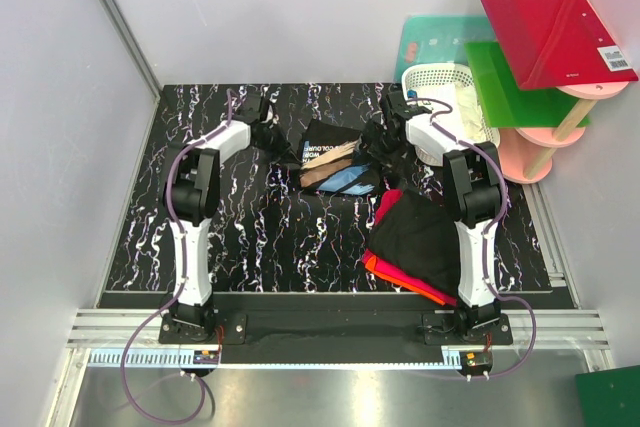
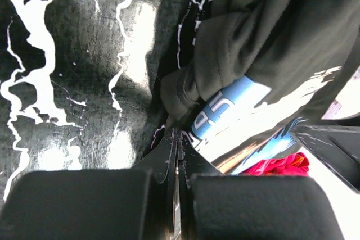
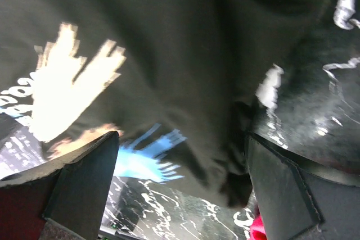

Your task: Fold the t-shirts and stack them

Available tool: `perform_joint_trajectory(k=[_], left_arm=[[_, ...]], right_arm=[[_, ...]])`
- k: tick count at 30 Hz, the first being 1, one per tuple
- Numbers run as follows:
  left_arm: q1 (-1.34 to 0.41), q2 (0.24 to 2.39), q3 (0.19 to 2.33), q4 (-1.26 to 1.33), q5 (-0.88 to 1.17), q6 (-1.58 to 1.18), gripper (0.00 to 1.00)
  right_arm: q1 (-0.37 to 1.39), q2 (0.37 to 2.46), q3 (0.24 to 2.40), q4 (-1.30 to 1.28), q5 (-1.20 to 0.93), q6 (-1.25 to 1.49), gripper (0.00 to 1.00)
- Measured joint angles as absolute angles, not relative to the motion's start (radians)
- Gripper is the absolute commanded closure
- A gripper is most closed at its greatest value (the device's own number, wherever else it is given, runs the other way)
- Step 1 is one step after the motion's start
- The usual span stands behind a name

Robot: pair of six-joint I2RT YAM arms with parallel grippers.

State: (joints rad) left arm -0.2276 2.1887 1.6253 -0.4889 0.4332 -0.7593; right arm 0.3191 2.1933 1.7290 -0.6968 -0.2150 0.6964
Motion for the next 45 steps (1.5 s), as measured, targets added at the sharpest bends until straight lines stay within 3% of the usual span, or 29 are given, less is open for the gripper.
perform_joint_trajectory(k=[12,22,23,24,26,27,32,38,39,41,42,45], left_arm=[[-0.228,1.997,1.661,-0.516,0.442,-0.748,1.00],[-0.228,1.977,1.609,-0.527,0.447,-0.730,1.00],[-0.228,1.977,1.607,-0.530,0.449,-0.730,1.00],[-0.228,1.977,1.607,-0.531,0.449,-0.729,1.00],[-0.228,1.971,1.607,-0.530,0.449,-0.725,1.00],[-0.228,1.966,1.607,-0.532,0.449,-0.722,1.00],[-0.226,1.926,1.607,-0.534,0.453,-0.707,1.00],[-0.221,1.902,1.607,-0.534,0.467,-0.702,0.99],[-0.221,1.902,1.607,-0.535,0.469,-0.701,0.95],[-0.221,1.902,1.607,-0.540,0.474,-0.699,0.70],[-0.221,1.902,1.607,-0.542,0.479,-0.699,0.37],[-0.221,1.902,1.607,-0.545,0.492,-0.683,0.01]], right_arm=[[0.319,2.128,1.697,-0.749,-0.143,0.693,0.00],[0.320,2.251,1.792,-0.710,-0.174,0.706,0.00],[0.322,2.261,1.805,-0.710,-0.176,0.707,0.08],[0.325,2.275,1.828,-0.713,-0.178,0.710,0.22],[0.336,2.309,1.876,-0.704,-0.179,0.713,0.66],[0.341,2.329,1.898,-0.698,-0.190,0.709,0.98],[0.381,2.407,1.972,-0.649,-0.254,0.715,1.00],[0.427,2.347,1.898,-0.655,-0.219,0.664,1.00],[0.430,2.323,1.876,-0.670,-0.206,0.653,1.00],[0.434,2.258,1.826,-0.719,-0.171,0.624,1.00],[0.435,2.220,1.806,-0.747,-0.150,0.612,1.00],[0.435,2.091,1.767,-0.823,-0.091,0.580,1.00]])
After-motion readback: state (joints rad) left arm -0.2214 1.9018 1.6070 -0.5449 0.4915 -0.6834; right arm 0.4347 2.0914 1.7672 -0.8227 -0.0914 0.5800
